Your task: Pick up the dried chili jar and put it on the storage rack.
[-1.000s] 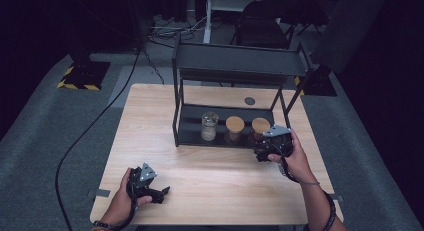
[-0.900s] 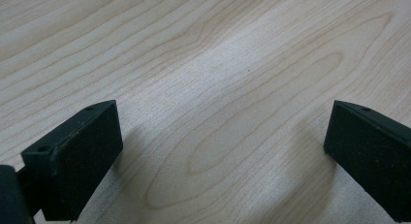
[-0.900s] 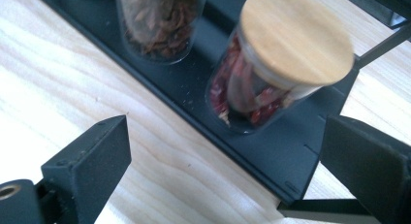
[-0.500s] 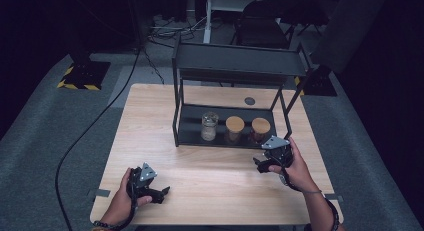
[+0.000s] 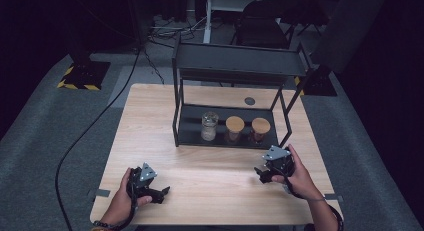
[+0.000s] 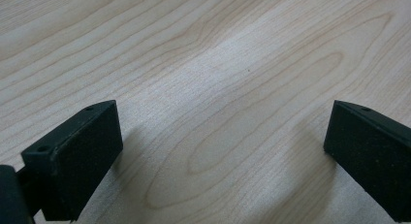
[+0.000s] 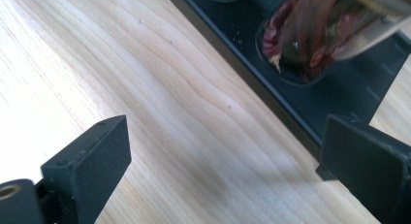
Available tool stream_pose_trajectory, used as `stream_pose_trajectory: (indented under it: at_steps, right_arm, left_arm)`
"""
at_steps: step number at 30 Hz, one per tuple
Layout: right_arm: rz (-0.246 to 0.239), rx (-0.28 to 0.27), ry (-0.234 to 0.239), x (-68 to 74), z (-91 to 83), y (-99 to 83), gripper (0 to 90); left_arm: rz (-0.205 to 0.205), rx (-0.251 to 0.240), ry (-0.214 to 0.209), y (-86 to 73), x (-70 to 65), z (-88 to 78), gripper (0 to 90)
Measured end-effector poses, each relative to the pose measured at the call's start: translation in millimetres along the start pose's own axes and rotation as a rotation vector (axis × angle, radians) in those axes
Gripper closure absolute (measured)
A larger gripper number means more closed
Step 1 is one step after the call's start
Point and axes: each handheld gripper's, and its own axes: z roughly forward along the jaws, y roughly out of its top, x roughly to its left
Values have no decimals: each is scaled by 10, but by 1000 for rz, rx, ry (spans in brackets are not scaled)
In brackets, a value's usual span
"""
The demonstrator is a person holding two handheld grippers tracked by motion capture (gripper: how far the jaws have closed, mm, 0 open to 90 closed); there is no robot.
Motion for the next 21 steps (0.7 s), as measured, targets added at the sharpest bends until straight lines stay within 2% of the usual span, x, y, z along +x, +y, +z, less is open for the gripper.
stream_pose_trajectory:
  at_steps: [12,21]
  right_arm:
    - [42,17,10,25,-28,-241,41]
    - [105,30,20,23,-53,-458,36]
  left_arm:
    - [0,0,0,0,0,-1,0]
    - [-1,0,0,0,0,1,0]
